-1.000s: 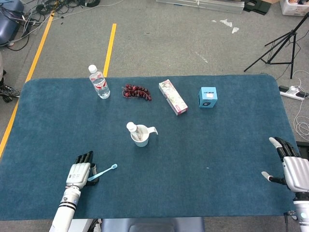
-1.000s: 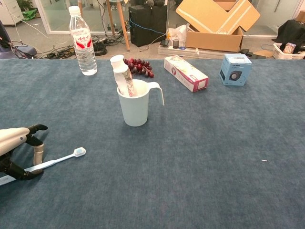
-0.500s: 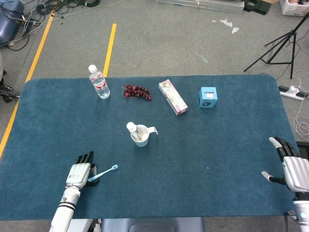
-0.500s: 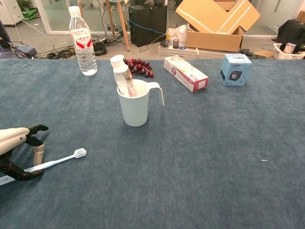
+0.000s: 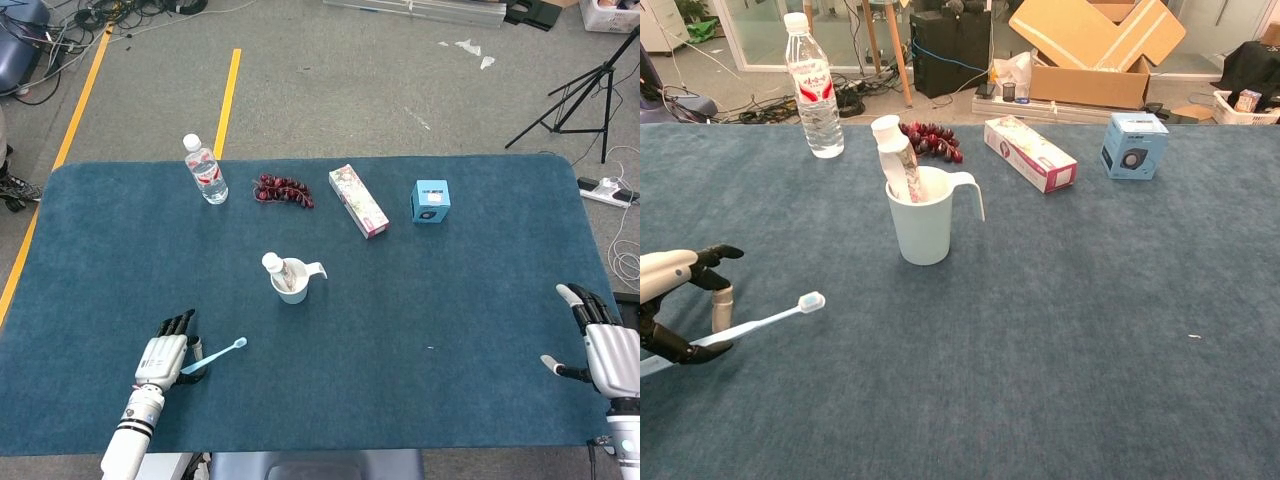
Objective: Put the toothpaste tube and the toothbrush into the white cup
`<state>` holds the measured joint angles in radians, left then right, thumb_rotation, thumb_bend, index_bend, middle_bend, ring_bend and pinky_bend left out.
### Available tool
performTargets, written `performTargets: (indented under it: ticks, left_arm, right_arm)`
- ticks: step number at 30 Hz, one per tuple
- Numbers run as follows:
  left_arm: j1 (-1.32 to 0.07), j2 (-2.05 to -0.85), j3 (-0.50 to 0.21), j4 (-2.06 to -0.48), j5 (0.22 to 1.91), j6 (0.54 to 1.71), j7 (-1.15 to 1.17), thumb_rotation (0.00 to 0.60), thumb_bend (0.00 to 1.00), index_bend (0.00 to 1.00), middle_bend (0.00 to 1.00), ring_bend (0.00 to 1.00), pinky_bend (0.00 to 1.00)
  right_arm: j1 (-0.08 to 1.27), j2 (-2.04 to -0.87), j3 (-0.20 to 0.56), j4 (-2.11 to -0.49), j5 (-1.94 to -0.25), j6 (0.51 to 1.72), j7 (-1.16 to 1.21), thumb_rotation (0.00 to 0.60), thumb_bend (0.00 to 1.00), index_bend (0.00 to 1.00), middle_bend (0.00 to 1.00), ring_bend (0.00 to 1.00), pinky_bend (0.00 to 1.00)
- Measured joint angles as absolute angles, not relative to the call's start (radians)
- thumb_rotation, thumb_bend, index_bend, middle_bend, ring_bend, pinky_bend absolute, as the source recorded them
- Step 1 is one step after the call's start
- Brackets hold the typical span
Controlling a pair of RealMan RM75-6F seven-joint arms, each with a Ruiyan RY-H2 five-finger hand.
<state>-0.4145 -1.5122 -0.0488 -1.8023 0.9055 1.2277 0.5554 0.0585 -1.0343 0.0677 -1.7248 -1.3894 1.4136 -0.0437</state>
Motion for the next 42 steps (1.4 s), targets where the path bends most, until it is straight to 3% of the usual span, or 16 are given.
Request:
performTargets:
  ticks: [7, 22, 42]
  left_arm:
    - [-0.42, -1.457, -0.085, -1.89, 0.92, 1.233, 0.517, 0.6, 0.67, 0.59, 0.0, 0.0, 0.02]
    - [-0.538, -1.372, -0.29, -2.004, 0.852, 1.183, 0.425, 0.6, 0.67, 0.6, 0.0, 0.0, 0.02]
    - [-0.662, -1.453, -0.437, -1.938, 0.8, 1.17, 0.233, 0.6, 0.67, 0.63, 0.0, 0.0, 0.02]
  right_arm:
    - [0.059, -1.036, 0.067, -1.726, -1.391, 1.412, -0.048, 0.6, 0.02, 0.15, 0.13, 0.11, 0.37]
    - [0.059, -1.035, 0.066, -1.728, -1.392, 1.414, -0.048, 0.6, 0.02, 0.15, 0.13, 0.11, 0.37]
    - [0.053, -1.027, 0.069, -1.728, -1.395, 1.425, -0.033, 0.6, 0.02, 0.15, 0.13, 0.11, 0.37]
